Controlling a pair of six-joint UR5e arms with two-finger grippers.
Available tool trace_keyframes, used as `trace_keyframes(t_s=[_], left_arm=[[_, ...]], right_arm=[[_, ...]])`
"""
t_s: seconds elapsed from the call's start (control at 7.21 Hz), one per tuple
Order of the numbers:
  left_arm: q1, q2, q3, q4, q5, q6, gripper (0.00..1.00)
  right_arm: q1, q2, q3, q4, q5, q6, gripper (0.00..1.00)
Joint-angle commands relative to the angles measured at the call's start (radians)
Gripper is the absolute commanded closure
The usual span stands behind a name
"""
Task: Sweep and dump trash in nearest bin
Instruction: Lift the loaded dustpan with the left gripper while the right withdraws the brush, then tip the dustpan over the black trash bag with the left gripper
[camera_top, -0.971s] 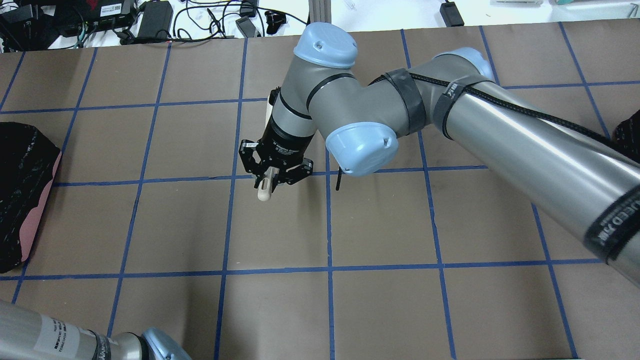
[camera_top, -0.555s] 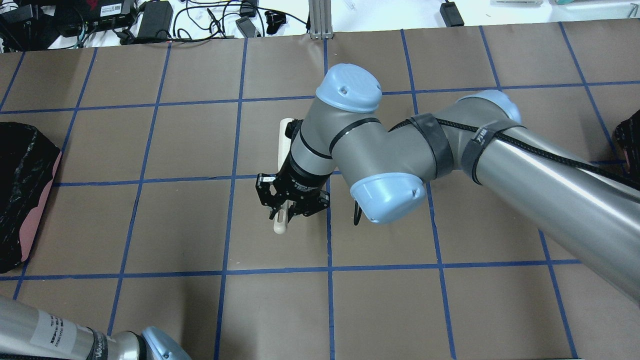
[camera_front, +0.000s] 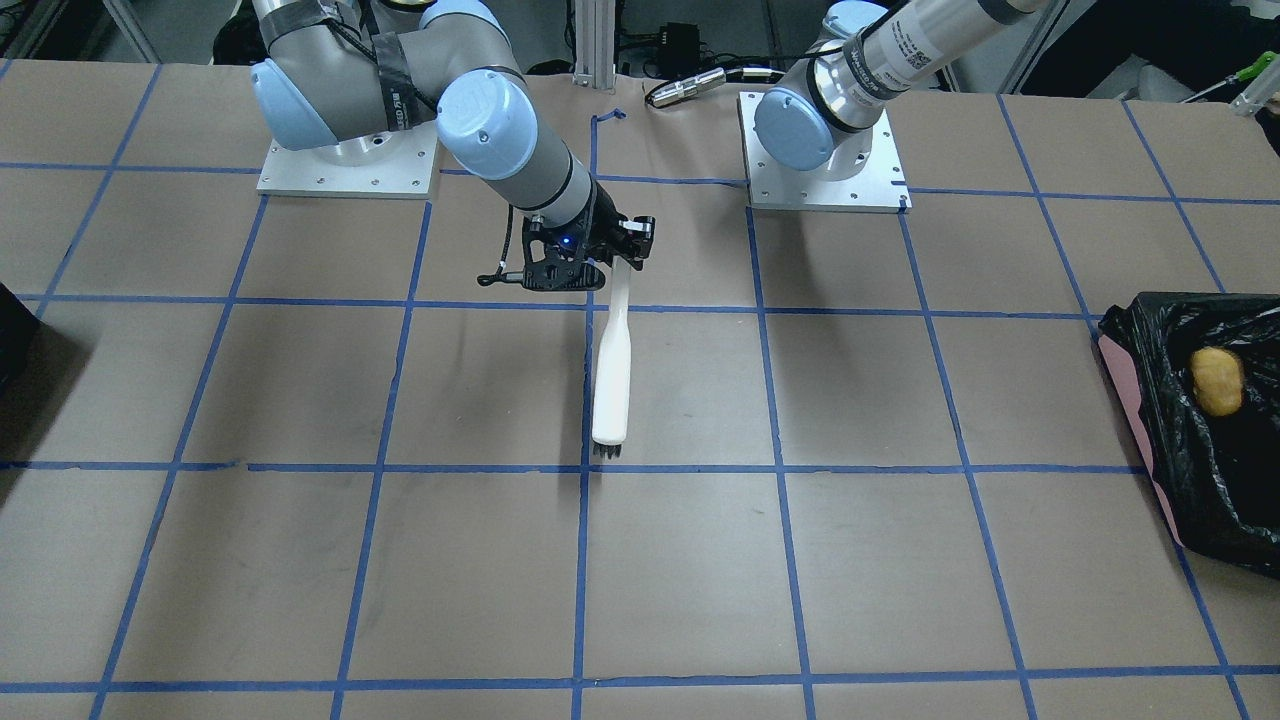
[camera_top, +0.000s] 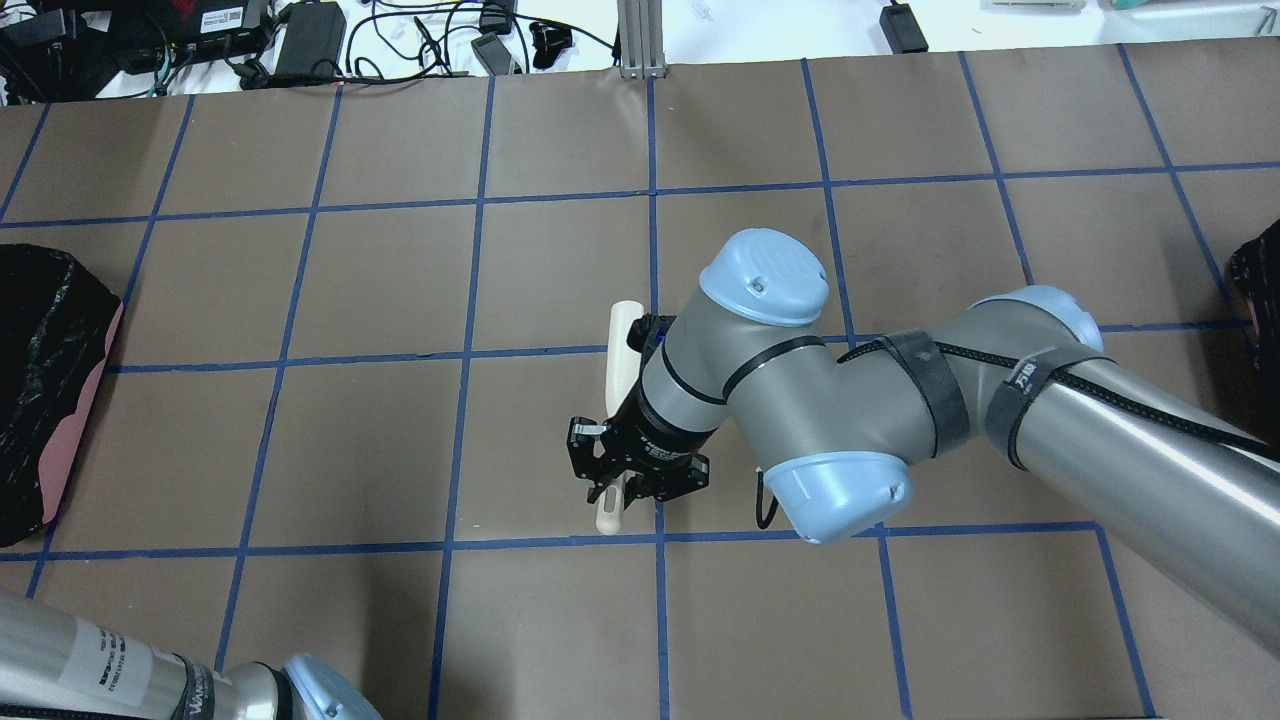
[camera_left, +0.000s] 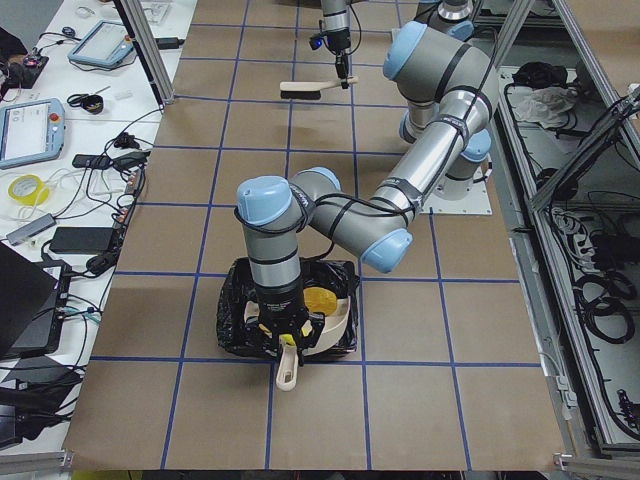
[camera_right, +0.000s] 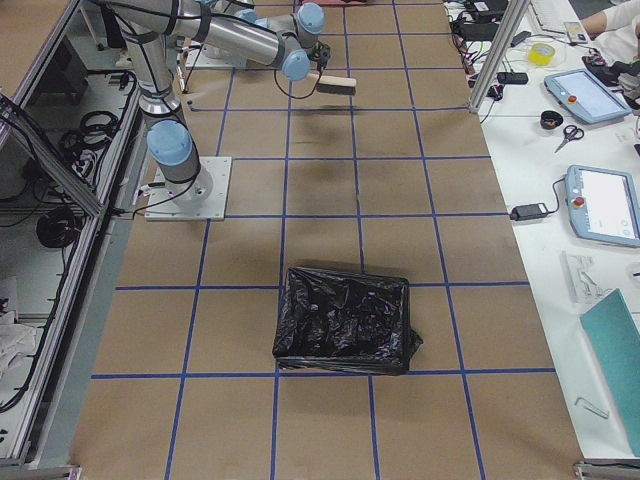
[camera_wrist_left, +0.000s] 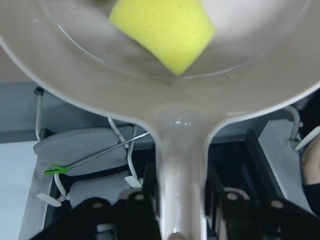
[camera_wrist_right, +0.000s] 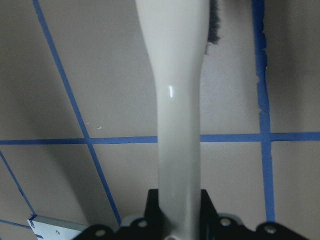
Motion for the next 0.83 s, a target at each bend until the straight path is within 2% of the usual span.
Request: trace_keyframes(t_s=[0.0,0.28,0.69], left_arm=[[-0.041,0.011,-0.12,0.31,0.034,0.12,1.0],[-0.088,0.02,-0.135,0.349,0.105,0.12,1.0],[-0.09,0.032,-0.103,0.348,0.079,0.142,1.0]], right_arm=[[-0.006,-0.054,0.09,-0.006,0.005,-0.019,1.0],[-0.007,-0.054,0.101,-0.009,0.0,-0.11,1.0],[-0.032,-0.054,0.129,-0.015,0.005,-0.142,1.0]])
